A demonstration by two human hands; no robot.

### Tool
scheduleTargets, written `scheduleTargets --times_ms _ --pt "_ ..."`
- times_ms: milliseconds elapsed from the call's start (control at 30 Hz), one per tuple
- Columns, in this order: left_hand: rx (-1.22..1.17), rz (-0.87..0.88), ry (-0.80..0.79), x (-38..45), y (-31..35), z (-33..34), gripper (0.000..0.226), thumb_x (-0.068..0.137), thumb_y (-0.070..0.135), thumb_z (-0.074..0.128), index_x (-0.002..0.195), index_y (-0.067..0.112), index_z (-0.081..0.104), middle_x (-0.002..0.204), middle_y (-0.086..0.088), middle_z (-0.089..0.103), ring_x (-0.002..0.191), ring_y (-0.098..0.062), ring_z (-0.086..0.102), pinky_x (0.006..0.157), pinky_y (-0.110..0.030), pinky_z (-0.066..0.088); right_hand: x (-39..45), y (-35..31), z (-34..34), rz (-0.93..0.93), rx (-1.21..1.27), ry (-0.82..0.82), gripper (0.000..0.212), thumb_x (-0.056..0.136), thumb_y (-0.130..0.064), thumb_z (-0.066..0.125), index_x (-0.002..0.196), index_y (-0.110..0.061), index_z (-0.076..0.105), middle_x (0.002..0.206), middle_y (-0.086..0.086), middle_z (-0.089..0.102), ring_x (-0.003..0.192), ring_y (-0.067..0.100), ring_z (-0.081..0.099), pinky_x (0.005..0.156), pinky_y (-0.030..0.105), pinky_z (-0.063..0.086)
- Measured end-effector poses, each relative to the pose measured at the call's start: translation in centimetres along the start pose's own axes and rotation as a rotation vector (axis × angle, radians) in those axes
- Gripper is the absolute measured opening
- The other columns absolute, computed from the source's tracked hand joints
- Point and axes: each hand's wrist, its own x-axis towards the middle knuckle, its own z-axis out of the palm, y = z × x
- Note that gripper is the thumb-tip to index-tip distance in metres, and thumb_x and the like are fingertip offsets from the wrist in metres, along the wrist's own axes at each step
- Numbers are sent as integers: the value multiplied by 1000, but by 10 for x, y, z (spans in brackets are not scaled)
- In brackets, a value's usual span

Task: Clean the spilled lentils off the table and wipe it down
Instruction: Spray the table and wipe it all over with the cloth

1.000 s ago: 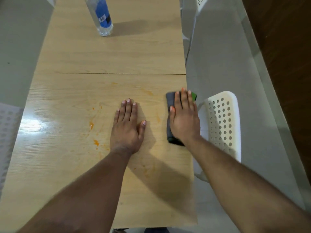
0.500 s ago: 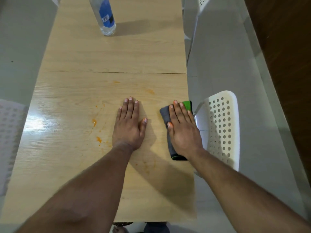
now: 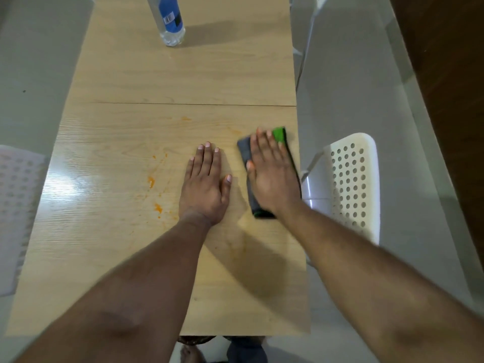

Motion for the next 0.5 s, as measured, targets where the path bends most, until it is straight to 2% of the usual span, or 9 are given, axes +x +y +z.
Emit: scheduleTargets --times_ms 133,200,400,500 --pt "-14 0 -10 -2 1 -5 71 107 47 19 168 10 15 177 -10 5 164 -23 -2 132 -47 8 -100 5 -1 -57 17 -89 65 110 -37 24 169 -13 9 177 4 -1 163 19 -5 131 45 13" --pt "-7 -4 -13 -1 3 -5 72 107 47 18 168 10 14 177 -11 4 164 -24 -3 132 -46 7 -112 23 -3 -59 41 -85 64 110 -37 25 169 -14 12 177 2 0 163 17 -3 131 46 15" --pt "23 2 -13 -1 0 0 71 109 48 16 168 10 9 177 -11 0 163 -23 -5 133 -44 3 -27 17 4 187 5 23 63 111 -37 23 168 -10 15 177 9 7 163 25 3 131 47 14" --pt "-5 7 -4 -2 0 -2 71 108 47 14 168 10 11 177 -11 3 163 -24 -3 133 -43 3 -13 -6 11 189 -3 43 64 111 -37 24 168 -9 15 176 9 7 163 25 5 131 46 14"
